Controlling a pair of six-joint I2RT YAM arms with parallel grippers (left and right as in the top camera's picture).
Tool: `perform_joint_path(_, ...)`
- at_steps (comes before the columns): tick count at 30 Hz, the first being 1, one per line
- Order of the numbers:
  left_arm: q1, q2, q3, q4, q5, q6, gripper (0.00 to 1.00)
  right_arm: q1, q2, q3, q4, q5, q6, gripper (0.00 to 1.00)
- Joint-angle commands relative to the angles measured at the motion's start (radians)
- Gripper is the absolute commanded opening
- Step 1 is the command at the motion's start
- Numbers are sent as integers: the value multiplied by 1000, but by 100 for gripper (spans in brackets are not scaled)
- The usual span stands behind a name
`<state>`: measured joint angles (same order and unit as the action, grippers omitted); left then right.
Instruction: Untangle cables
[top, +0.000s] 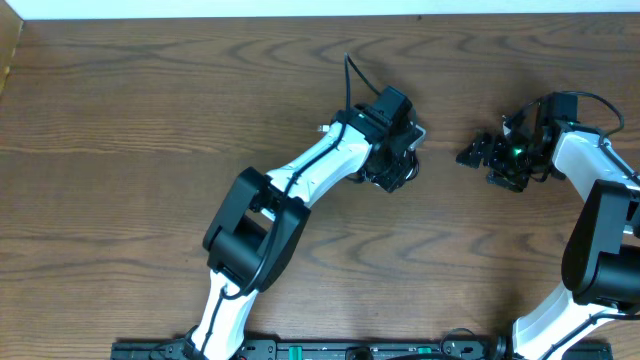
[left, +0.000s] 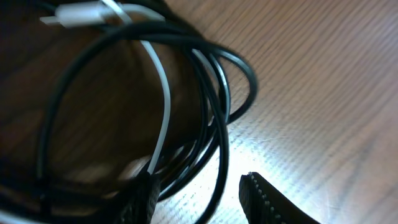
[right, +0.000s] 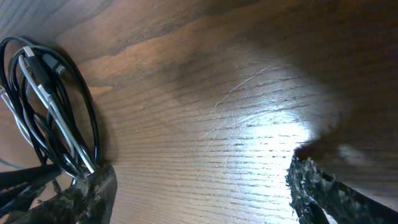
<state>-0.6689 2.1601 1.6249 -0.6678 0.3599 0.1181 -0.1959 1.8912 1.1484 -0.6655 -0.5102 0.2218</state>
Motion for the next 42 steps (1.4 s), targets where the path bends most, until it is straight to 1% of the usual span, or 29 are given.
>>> perform_joint_path(1, -6, 18, -3, 8, -14, 24, 45, 0, 9, -6, -3, -23, -22, 84)
perform_joint_path(3, -7, 22, -3, 8, -14, 23, 43, 1, 9, -6, -3, -23, -22, 84)
perform_joint_path(6, -7, 23, -3, 15, -14, 23, 37, 2, 9, -6, -4, -23, -22, 84)
perform_joint_path(9, -7, 23, -3, 19, -14, 23, 29, 1, 9, -6, -5, -23, -22, 83)
perform_joint_path(11, -7, 23, -3, 17, -14, 19, 19, 3, 9, -6, -8, -23, -22, 83)
perform_joint_path(12, -7, 23, -3, 14, -14, 16, 8, 5, 9, -6, -10, -24, -28, 83)
perform_joint_path(16, -6, 15, 1, -3, -14, -38, 7, 28, 9, -5, -27, -26, -90, 80)
perform_joint_path(20, 9, -44, 53, -73, -13, -114, 8, 54, -11, 0, -54, -121, -190, 80)
perform_joint_path(22, 24, -101, 81, -101, -10, -166, 8, 64, -40, 9, -64, -161, -199, 80)
perform_joint_path(25, 45, -201, 85, -101, -6, -232, 8, 80, -103, 18, -59, -229, -199, 81)
perform_joint_path(29, 69, -319, 85, -105, -6, -287, 8, 116, -205, 18, -29, -320, -197, 82)
perform_joint_path(31, 80, -363, 85, -109, -6, -305, 8, 139, -252, 18, -2, -343, -168, 82)
perform_joint_path(33, 90, -394, 85, -117, -6, -324, 7, 163, -291, 18, 30, -343, -108, 81)
perform_joint_path(36, 97, -416, 85, -136, -6, -349, 7, 209, -332, 18, 87, -372, -52, 79)
perform_joint_path(38, 97, -417, 85, -153, -5, -367, 7, 251, -341, 18, 131, -367, -5, 75)
perform_joint_path(42, 97, -417, 85, -162, -6, -367, 8, 322, -333, 18, 145, -206, 153, 59)
